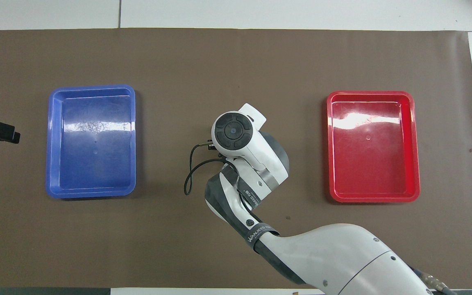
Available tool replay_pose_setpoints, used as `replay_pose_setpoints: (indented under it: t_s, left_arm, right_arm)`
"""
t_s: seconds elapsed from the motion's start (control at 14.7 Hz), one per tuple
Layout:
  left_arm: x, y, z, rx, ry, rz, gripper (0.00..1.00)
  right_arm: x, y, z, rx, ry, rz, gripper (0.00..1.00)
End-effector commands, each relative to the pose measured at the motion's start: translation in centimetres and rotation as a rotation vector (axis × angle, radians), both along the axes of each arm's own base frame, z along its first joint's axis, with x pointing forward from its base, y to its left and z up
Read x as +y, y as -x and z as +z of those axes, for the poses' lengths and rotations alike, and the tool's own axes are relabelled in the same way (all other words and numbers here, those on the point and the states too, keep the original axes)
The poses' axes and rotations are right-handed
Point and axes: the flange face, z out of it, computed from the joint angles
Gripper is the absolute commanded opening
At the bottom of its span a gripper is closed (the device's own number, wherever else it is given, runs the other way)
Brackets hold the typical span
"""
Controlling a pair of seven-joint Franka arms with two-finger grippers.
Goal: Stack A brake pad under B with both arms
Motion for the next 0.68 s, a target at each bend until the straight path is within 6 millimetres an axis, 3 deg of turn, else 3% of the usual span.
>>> replay_pose_setpoints:
  t_s: [0.0,0.48,0.61]
  left_arm:
    - [-0.06,0.11,0.02,0.012,0.002,-0.011,0.99]
    - [0.02,0.05,0.07,0.006,0.001,-0.008,0.99]
    - [0.02,0.05,0.07,0.006,0.001,-0.008,0.99]
  right_arm:
    - [-0.19,0.20,0.47,-0.025,-0.005,-0.021,0.00]
    - [-0.23,0.53,-0.11,-0.038,-0.017,-0.033,0.01]
    - [-0.33,0.70,-0.49,-0.042,-0.023,-0.033,0.15]
